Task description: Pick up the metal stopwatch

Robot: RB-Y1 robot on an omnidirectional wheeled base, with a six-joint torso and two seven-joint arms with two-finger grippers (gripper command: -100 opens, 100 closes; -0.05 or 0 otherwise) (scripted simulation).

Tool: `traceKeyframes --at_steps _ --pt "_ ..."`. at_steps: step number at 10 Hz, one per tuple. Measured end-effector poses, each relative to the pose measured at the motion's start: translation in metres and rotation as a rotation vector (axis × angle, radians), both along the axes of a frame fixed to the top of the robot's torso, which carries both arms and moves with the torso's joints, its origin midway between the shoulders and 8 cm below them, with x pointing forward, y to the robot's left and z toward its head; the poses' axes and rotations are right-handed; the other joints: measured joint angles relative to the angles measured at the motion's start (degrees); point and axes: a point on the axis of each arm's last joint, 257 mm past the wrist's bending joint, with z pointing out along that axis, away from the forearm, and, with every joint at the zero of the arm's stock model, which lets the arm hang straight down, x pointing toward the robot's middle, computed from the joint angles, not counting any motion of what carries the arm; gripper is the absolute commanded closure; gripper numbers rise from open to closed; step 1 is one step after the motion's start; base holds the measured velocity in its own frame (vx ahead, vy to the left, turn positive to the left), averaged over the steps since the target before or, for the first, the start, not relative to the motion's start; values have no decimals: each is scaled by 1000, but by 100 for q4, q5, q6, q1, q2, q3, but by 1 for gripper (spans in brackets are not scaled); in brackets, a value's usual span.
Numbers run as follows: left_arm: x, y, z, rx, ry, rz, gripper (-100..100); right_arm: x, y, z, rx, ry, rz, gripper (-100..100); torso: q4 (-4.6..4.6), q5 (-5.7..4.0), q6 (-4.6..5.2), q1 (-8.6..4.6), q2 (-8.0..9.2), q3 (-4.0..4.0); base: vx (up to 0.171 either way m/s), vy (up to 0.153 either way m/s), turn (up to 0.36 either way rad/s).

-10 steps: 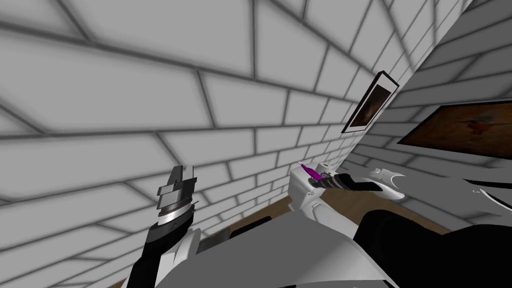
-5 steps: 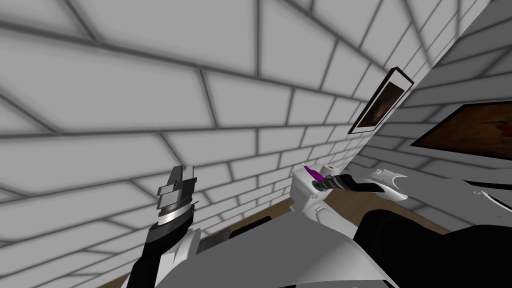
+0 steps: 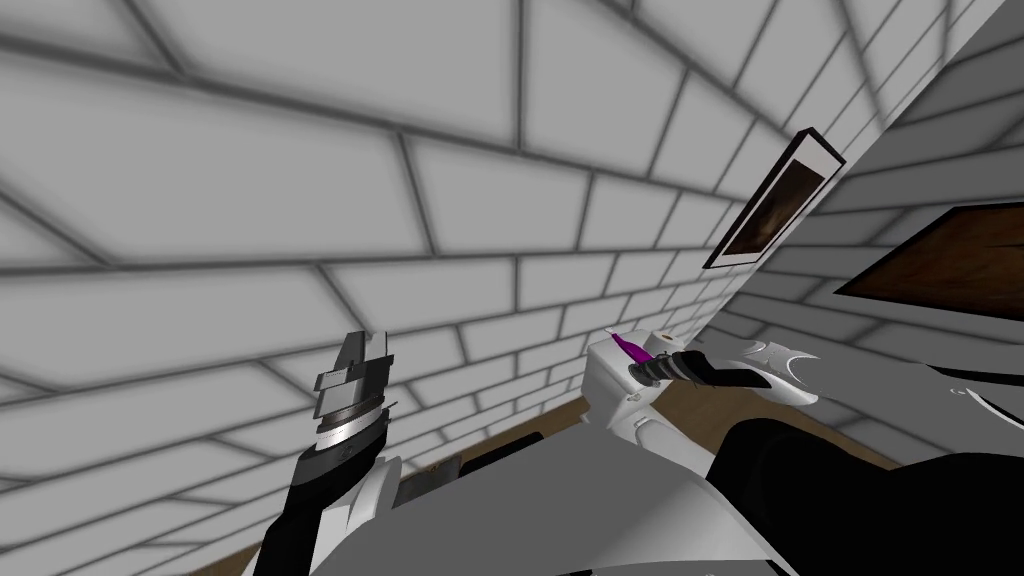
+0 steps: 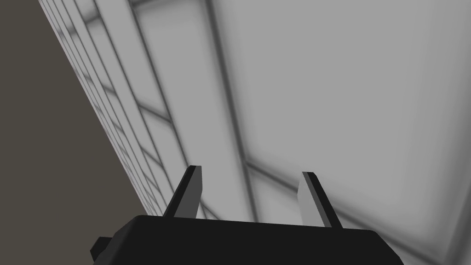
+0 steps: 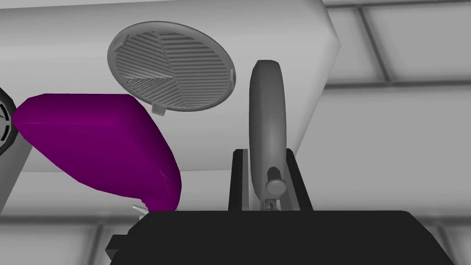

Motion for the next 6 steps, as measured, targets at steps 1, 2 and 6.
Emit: traceKeyframes --at_steps 1,2,6 --pt "0 0 0 0 0 0 0 0 0 0 0 0 0 100 0 0 0 0 0 0 0 0 0" --pt "0 0 0 0 0 0 0 0 0 0 0 0 -1 0 0 0 -1 -1 1 1 0 0 0" --pt "0 0 0 0 0 0 0 10 1 12 -2 -1 13 0 4 1 4 3 16 10 -29 2 -61"
